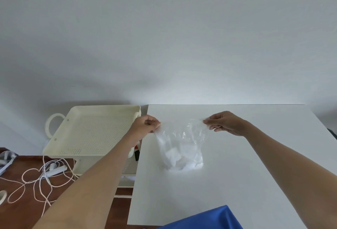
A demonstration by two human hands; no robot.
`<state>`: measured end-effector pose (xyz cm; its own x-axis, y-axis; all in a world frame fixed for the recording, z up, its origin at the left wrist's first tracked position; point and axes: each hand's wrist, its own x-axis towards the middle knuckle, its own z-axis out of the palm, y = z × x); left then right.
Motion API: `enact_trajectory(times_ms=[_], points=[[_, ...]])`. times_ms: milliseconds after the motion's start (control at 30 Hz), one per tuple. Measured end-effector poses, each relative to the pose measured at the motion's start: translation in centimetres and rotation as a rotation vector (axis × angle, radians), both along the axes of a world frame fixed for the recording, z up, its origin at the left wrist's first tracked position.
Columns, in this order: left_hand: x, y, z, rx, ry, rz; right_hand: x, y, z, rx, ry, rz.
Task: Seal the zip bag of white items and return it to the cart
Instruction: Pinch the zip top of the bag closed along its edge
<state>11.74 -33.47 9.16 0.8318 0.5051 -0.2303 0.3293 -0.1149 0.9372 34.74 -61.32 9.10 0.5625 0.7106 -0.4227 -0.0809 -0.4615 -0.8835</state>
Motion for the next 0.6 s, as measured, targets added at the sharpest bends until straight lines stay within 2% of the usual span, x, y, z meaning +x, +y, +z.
enact_trajectory(times_ms=[100, 233, 433, 600], points=[[-0.2, 0.2, -0.4, -0.093, -0.013, 0.026, -0.3, -0.2, -0.3, 0.061, -0.044, -0.076], [-0.5, 1.0, -0.6, -0.115, 0.041, 0.020, -0.4, 0.2, -0.3, 0.129, -0.097, -0.144], [-0.5, 1.1, -1.1, -0.095, -0.009, 0.147, -0.9, 0.3, -1.2, 0.152, -0.055, -0.162], [-0.4, 1.2, -1.0, -0.118, -0.080, 0.170, -1.2, -0.1, -1.7, 0.161, -0.008, -0.191]])
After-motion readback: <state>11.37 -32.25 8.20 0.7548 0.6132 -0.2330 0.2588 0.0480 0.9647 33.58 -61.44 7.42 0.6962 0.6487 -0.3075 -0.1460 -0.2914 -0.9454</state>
